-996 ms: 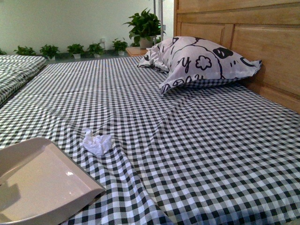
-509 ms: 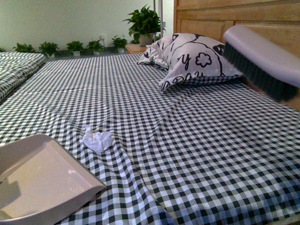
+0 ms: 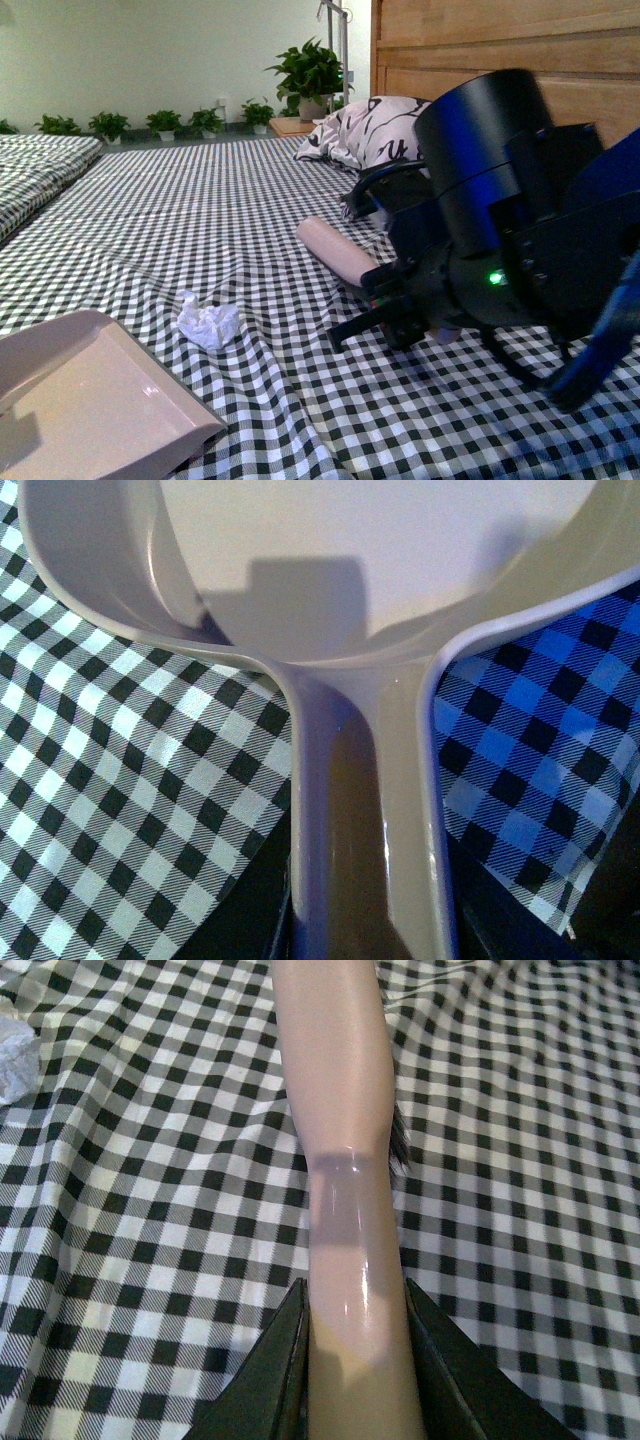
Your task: Clean up trash
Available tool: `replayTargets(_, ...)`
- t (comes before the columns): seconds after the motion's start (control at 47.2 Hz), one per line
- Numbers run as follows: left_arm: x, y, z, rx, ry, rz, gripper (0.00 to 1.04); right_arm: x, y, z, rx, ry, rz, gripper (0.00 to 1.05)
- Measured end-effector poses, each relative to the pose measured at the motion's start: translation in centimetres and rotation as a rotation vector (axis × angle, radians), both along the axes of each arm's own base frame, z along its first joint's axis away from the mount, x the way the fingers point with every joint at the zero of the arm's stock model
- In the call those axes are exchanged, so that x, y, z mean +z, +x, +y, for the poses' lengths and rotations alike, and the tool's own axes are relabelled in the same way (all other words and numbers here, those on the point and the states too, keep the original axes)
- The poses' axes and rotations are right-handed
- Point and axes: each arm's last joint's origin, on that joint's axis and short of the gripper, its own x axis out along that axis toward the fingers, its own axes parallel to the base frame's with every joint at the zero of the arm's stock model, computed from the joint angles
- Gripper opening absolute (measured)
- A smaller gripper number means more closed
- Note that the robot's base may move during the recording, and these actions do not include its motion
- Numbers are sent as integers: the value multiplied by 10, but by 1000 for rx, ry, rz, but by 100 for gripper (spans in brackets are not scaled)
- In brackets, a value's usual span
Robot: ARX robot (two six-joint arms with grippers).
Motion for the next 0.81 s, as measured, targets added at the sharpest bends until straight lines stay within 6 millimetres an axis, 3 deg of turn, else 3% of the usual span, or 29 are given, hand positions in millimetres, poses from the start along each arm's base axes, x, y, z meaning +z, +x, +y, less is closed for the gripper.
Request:
replayTargets(0.36,0,0,0,-1,0,0,26,-23,12,33,14,13,48,23)
replayTargets(0.593,0,0,0,-1,1,0,26,-29,-5,53,97,58,116,23)
replayTargets(0.805,0,0,0,-1,1,-1,26,-37,-24,54,221,99,269,23)
